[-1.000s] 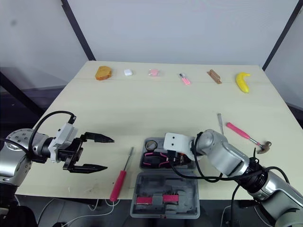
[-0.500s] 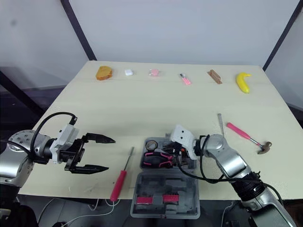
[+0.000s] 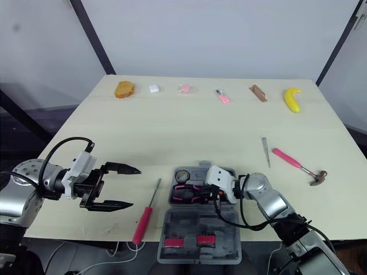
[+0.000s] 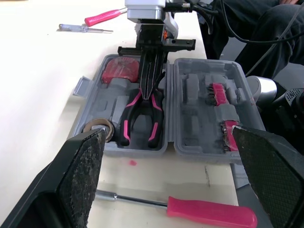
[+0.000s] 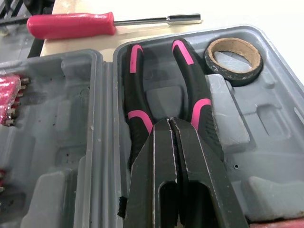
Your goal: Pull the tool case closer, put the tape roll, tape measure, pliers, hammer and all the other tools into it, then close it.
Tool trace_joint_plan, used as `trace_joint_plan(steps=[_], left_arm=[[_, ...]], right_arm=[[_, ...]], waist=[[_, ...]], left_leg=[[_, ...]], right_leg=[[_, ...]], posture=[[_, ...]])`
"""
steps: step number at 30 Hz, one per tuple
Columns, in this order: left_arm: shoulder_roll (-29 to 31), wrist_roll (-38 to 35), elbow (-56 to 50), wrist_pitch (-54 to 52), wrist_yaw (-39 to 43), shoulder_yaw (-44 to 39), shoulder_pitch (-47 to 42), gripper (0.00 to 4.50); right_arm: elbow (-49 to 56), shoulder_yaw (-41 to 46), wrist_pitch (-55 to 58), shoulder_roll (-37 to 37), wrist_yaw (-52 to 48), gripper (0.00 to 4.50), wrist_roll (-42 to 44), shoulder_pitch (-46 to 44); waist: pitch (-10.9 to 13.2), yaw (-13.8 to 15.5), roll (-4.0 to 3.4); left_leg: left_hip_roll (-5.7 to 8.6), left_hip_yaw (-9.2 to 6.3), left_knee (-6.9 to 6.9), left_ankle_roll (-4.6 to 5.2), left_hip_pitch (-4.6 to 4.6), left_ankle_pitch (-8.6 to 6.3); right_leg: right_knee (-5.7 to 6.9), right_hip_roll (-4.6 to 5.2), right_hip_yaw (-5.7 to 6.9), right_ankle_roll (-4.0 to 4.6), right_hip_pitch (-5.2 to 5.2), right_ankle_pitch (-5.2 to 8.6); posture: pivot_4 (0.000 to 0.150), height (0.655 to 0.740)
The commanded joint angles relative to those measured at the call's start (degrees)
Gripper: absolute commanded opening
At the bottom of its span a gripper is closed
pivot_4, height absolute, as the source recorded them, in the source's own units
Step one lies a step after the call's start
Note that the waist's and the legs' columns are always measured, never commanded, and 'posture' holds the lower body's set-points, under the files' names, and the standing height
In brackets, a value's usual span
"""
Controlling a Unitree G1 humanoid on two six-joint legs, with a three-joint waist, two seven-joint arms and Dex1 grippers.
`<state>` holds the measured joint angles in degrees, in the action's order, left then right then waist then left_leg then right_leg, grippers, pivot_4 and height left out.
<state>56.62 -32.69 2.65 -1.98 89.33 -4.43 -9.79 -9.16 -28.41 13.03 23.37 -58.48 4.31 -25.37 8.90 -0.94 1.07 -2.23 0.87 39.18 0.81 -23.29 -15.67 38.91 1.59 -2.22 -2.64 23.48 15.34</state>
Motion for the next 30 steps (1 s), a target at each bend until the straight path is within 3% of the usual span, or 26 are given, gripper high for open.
trace_joint_plan(steps=[1,9,13,19,30], left_arm=[[0.0,-0.2,-1.2,1.1,2.6,-1.5,0.4,4.50],[-0.5,-0.5,-1.9,0.8,1.9,-1.8,2.5,4.50],[-1.2,-0.7,-2.9,0.2,0.7,-2.2,4.4,4.50],[-4.1,0.0,-2.6,-0.4,-2.4,-2.1,5.1,4.50],[-7.9,5.2,4.3,4.0,-2.4,-0.2,4.2,4.50]], right_arm=[[-6.1,-2.4,4.2,1.5,0.2,0.02,-4.4,1.5],[-9.7,-5.5,8.5,2.1,-0.5,0.02,-7.2,-0.1],[-5.9,-0.6,7.9,-0.2,0.7,0.02,-2.6,0.5],[3.3,7.7,2.1,-0.6,0.8,0.02,3.8,4.3],[13.1,19.6,-2.0,6.3,-0.7,0.02,10.7,14.7]], waist=[[0.0,0.0,0.03],[-0.5,0.2,0.15],[-0.7,0.3,0.34],[-0.5,0.3,0.21],[-0.3,0.2,0.05]], left_leg=[[0.00,0.09,-0.09,0.00,0.27,0.00],[-0.02,0.12,-0.14,0.01,0.94,-0.01],[-0.02,0.23,-0.37,0.01,1.31,-0.01],[0.00,0.20,-0.39,0.01,1.14,-0.01],[-0.01,0.22,-0.39,0.01,0.56,-0.01]], right_leg=[[-0.01,0.00,-0.10,0.00,-0.17,0.00],[-0.04,0.01,-0.13,0.02,-0.71,0.02],[-0.08,0.03,-0.24,0.03,-0.99,0.04],[-0.07,0.07,-0.30,0.02,-0.81,0.03],[-0.09,0.01,-0.26,0.02,-0.31,0.02]], posture=[[0.150,0.7400],[0.150,0.7400],[0.150,0.7400],[0.150,0.7400],[0.150,0.7400]])
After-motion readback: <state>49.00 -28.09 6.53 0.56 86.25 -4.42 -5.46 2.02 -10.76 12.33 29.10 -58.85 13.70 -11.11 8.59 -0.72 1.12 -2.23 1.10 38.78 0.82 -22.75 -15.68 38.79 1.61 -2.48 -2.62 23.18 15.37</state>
